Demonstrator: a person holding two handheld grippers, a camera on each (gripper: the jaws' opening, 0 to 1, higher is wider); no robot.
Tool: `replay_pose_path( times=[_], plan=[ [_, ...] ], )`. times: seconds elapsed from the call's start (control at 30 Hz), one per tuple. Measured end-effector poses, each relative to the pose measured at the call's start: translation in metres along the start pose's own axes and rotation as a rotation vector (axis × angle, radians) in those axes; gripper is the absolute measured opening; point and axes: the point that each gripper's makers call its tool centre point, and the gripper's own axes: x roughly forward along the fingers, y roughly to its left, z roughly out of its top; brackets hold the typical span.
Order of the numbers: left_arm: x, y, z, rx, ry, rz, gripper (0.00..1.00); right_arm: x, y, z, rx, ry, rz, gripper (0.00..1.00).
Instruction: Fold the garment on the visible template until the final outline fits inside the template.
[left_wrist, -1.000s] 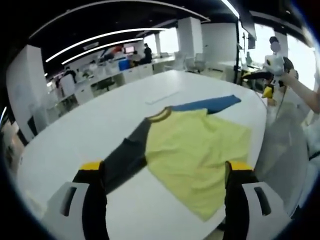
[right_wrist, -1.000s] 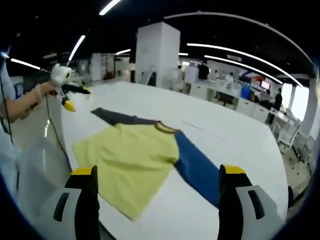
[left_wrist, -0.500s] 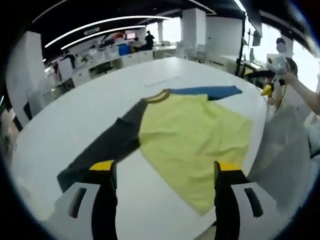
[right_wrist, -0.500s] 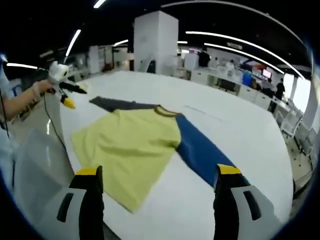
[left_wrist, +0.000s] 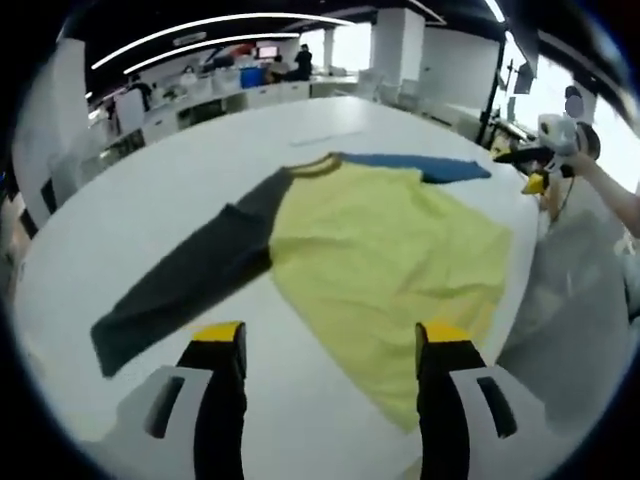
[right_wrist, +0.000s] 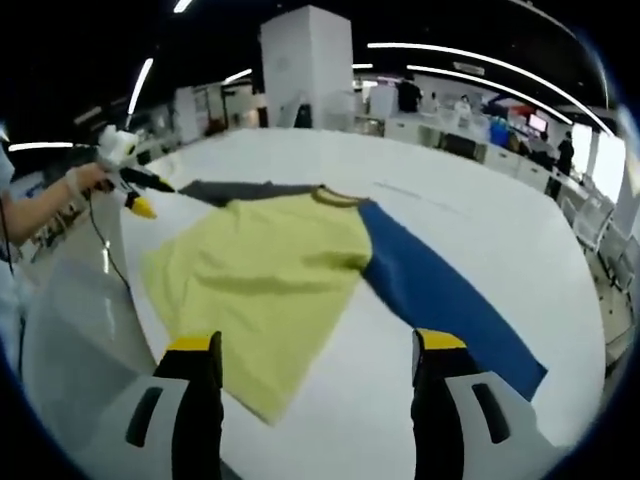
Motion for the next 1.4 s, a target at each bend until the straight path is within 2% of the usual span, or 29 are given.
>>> replay_pose_path(
  times=[0.13,0.23,0.37,0.6,0.87,0.93,1.07,1.4],
  plan=[
    [0.004,0.002,-0.004,-0.016,0.007,-0.007,0.63,0.005,-0.001,-0.006,0.013,0.010,0.003,0.71],
    [0.008,0.003,-0.007,-0.027,0.012,-0.010,0.63,0.012,0.000,-0.011,0.038,0.004,0.016,0.63],
    [0.013,0.002,-0.016,-0.054,0.035,-0.025,0.57,0.018,0.000,-0.016,0.068,0.005,0.021,0.59],
    [0.021,0.001,-0.025,-0.078,0.047,-0.034,0.56,0.028,0.000,-0.025,0.095,0.026,0.032,0.51],
    [0.027,0.002,-0.029,-0.095,0.055,-0.030,0.55,0.037,0.003,-0.029,0.126,0.033,0.058,0.43],
    [0.028,0.001,-0.030,-0.096,0.054,-0.030,0.56,0.040,0.005,-0.026,0.152,0.017,0.075,0.42],
    [0.032,0.000,-0.032,-0.102,0.058,-0.034,0.53,0.046,0.006,-0.026,0.148,0.017,0.075,0.35],
    [0.039,0.000,-0.038,-0.108,0.076,-0.039,0.48,0.062,0.003,-0.041,0.160,0.066,0.082,0.34]
  ],
)
